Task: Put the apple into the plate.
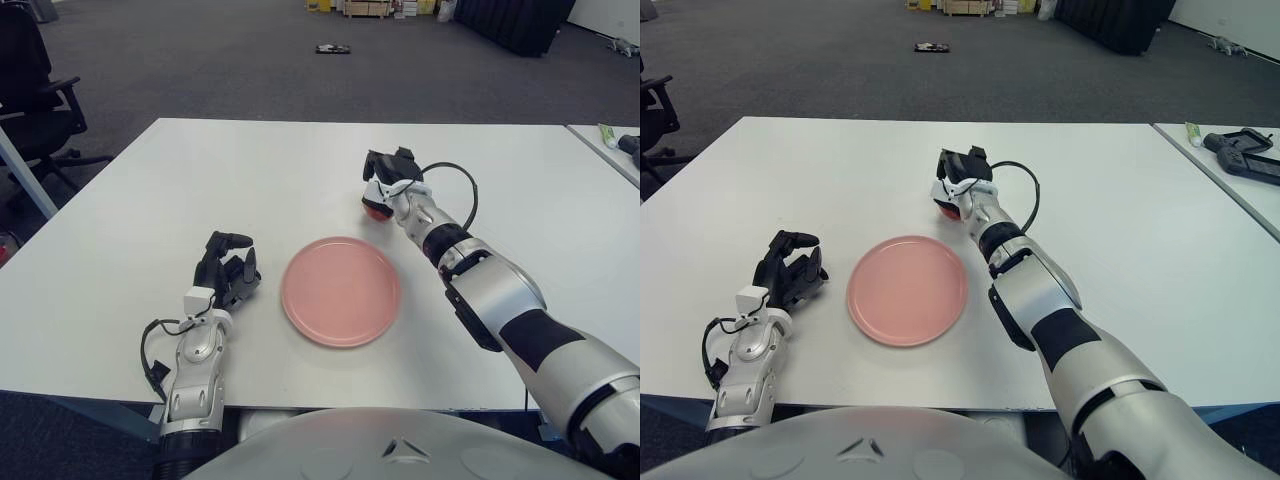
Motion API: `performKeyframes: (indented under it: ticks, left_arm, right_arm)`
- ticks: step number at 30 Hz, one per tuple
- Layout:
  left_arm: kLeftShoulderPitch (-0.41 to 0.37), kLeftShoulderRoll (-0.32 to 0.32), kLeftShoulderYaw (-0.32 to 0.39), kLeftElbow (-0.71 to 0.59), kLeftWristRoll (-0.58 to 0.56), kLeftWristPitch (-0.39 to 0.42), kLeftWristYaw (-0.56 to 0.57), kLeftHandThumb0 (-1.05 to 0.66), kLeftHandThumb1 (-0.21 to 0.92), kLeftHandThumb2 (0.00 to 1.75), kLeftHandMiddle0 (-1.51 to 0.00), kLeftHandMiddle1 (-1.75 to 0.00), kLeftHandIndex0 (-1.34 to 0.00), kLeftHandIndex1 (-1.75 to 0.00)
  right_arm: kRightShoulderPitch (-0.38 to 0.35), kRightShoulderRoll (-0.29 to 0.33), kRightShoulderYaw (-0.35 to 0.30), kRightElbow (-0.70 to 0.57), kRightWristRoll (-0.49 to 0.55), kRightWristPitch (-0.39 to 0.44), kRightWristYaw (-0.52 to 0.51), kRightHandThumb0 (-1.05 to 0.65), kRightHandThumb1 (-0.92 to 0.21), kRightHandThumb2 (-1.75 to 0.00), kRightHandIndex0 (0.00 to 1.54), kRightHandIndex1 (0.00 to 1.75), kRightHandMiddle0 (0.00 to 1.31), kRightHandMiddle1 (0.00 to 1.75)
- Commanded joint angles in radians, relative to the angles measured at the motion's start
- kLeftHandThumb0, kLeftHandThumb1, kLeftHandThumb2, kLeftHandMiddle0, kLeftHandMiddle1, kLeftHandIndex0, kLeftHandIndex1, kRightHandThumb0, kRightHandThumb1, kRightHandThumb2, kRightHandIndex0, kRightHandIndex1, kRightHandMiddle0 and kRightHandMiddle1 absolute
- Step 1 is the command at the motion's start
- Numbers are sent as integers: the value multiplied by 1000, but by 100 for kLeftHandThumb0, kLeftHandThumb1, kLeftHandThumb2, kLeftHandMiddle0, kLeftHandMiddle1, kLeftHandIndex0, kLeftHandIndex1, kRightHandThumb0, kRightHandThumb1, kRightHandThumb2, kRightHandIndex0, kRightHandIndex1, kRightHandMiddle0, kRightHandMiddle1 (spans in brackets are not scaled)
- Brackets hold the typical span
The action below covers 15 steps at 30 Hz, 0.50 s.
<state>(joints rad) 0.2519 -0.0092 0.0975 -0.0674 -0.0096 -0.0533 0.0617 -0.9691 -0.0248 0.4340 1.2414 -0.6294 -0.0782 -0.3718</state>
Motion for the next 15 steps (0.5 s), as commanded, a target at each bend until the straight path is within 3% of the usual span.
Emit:
performKeyframes:
  ticks: [1, 10, 15]
  left_arm:
    - [-17, 4, 1, 11, -5, -24, -7, -37, 75, 78, -80, -175, -30, -175]
    - [-17, 9, -2, 23, -3, -43, -13, -37, 73, 79, -80, -175, -31, -175]
    - [-24, 5, -2, 30, -1, -40, -8, -37, 73, 80, -81, -175, -31, -175]
  right_arm:
    - [-30, -11, -18, -49, 24, -14, -6, 0, -6, -162, 81, 174, 57, 175]
    - [18, -44, -41, -216, 48, -60, 15, 0, 0, -169, 86, 175, 62, 175]
    - [151, -83, -52, -472, 60, -120, 43, 0, 0, -169, 85, 174, 61, 175]
